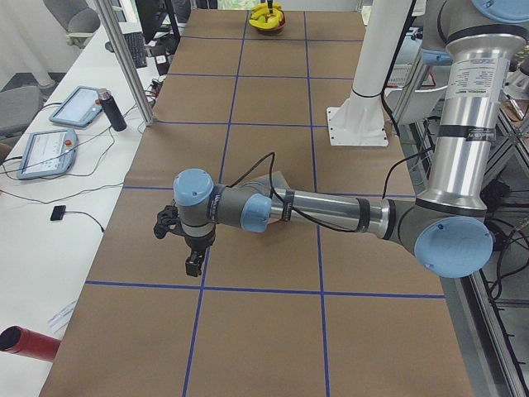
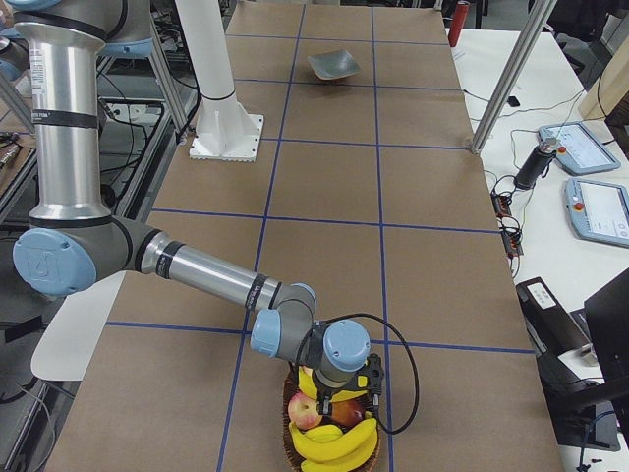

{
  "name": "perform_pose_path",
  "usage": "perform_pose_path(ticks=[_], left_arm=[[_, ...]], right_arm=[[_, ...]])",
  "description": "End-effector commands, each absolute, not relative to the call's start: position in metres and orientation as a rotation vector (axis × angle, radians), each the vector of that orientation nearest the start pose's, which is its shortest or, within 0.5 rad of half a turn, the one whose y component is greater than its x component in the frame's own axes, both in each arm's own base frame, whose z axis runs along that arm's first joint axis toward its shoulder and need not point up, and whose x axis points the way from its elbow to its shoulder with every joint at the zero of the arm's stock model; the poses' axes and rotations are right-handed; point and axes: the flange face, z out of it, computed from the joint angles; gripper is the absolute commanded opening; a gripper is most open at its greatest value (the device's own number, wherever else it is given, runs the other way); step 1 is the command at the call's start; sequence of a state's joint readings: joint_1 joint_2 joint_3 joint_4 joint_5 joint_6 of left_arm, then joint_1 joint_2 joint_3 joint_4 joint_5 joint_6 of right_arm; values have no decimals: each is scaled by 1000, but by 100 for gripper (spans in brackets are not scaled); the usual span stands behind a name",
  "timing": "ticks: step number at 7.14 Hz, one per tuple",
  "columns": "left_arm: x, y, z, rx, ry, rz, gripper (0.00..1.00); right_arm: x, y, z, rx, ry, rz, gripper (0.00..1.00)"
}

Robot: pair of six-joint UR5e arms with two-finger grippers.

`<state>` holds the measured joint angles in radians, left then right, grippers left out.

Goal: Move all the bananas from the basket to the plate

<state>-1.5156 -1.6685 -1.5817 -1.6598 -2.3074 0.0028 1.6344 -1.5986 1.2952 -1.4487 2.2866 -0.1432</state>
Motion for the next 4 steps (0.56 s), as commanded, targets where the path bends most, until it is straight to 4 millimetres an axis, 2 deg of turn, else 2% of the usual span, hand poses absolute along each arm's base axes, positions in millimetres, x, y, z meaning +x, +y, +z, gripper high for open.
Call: perform_pose_path(ticks=[1, 2, 3, 4], left_arm=[[-31, -544, 593, 159, 818, 132, 100], [-29, -538, 600, 146, 823, 130, 100], [-28, -538, 600, 145, 823, 131, 100], [-28, -539, 599, 150, 823, 133, 100]], right_arm=[[124, -441, 782, -48, -716, 28, 0], [141, -437, 782, -33, -677, 22, 0], [159, -444, 773, -1, -665, 33, 0], [166, -459, 747, 51, -665, 28, 0]])
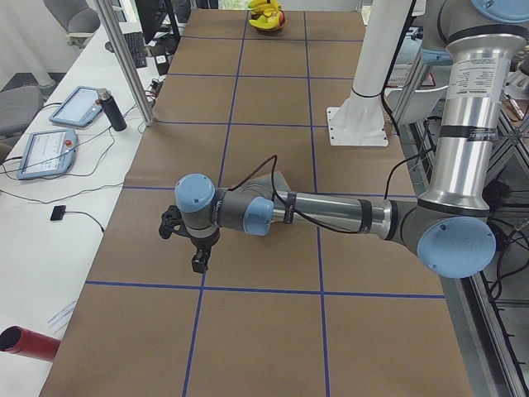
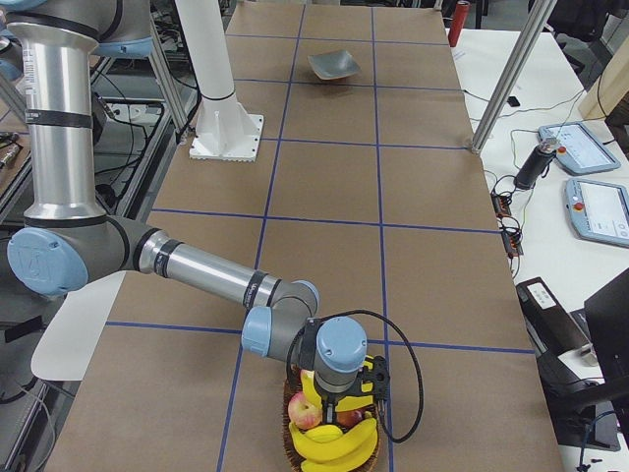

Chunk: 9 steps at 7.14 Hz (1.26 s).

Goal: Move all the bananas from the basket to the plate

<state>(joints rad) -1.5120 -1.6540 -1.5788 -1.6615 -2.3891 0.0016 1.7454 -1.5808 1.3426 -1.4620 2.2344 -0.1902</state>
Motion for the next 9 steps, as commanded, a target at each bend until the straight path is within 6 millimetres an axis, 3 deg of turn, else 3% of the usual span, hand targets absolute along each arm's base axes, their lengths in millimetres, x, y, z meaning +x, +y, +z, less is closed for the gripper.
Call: perform_pose_path(ticks=[1, 2, 3, 4, 5, 7, 8, 9], left_arm=[[-27, -547, 587, 179, 824, 148, 100], [-27, -555, 581, 216, 818, 160, 100], [-26, -558, 578, 227, 816, 167, 100], [-25, -564, 572, 235, 817, 170, 100], [-14, -568, 572, 224, 819, 183, 100], [8, -586, 543, 197, 846, 66, 100], [16, -595, 524, 219, 870, 8, 100], [39, -605, 498, 237, 909, -41, 100]], right_arm=[[171, -485, 709, 84, -681, 24, 0], [172, -523, 666, 103, -756, 32, 0], [163, -548, 637, 135, -826, 22, 0], [128, -584, 597, 140, -885, 10, 0], [69, -613, 548, 125, -898, -13, 0], [-67, -631, 432, 63, -939, 33, 0], [-115, -617, 387, 37, -969, 50, 0], [-160, -595, 346, 0, -1000, 78, 0]])
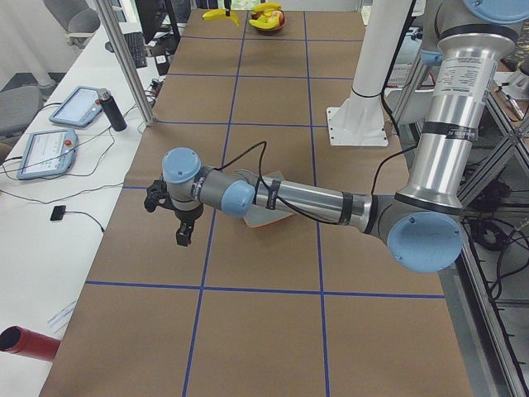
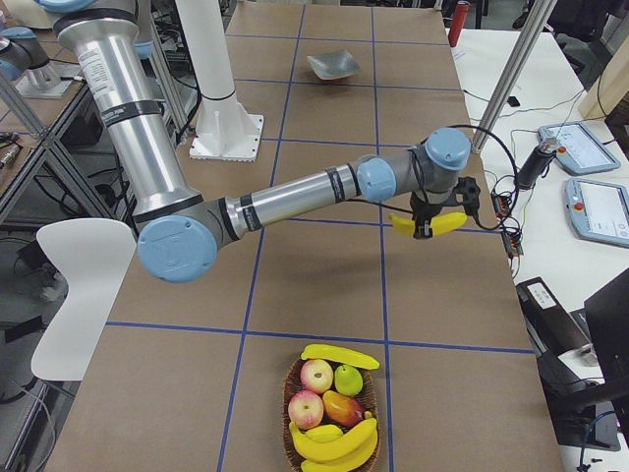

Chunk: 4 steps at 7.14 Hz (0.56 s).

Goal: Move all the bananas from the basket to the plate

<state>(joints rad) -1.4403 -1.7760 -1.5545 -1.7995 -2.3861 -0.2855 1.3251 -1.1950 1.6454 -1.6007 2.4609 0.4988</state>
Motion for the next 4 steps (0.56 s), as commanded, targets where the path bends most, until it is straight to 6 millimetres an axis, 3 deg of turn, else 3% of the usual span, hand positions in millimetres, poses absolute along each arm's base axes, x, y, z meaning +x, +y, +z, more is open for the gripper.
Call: perform_pose_path(ticks=[1, 2, 4], left_arm=[[72, -613, 469, 231, 963, -107, 100], [108, -613, 439, 226, 1025, -147, 100], [194, -593, 380, 188, 1217, -209, 100]], right_arm=[[-200, -568, 304, -33, -1035, 92, 0], [-231, -549, 271, -48, -1088, 107, 0], [-290, -511, 239, -37, -1216, 126, 0]])
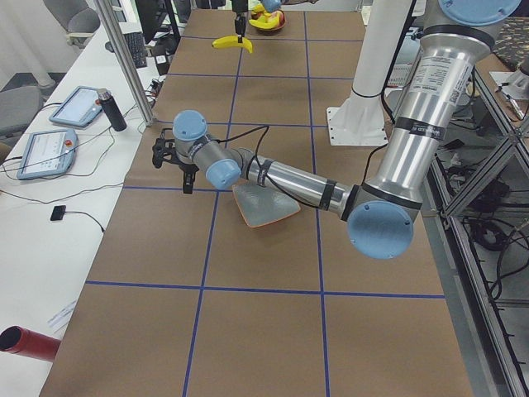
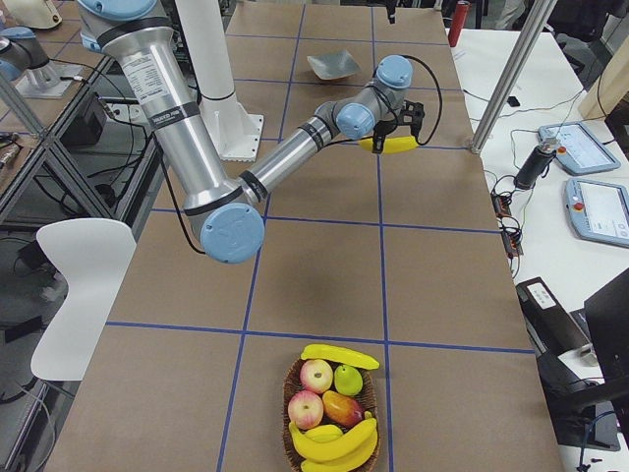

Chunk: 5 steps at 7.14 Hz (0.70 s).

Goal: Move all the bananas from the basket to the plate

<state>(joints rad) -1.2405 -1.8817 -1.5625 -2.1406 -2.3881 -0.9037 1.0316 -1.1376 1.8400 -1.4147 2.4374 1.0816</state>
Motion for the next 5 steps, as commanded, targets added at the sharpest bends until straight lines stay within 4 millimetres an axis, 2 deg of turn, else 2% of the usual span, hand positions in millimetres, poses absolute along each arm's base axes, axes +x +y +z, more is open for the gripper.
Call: perform_pose_path(ticks=[1, 2, 3, 4, 5], left_arm=[[211, -590, 341, 137, 1314, -298, 100], [230, -582, 303, 77, 1381, -350, 100], [257, -571, 261, 13, 1433, -386, 100], [288, -561, 224, -10, 1477, -434, 100], [335, -535, 194, -5, 1517, -436, 100]], right_arm=[[-315, -492, 223, -41, -1269, 128, 0], [-335, -479, 204, -34, -1307, 123, 0], [-356, -463, 186, -17, -1325, 113, 0], [-370, -449, 171, -5, -1342, 85, 0], [-379, -442, 153, 10, -1365, 59, 0]])
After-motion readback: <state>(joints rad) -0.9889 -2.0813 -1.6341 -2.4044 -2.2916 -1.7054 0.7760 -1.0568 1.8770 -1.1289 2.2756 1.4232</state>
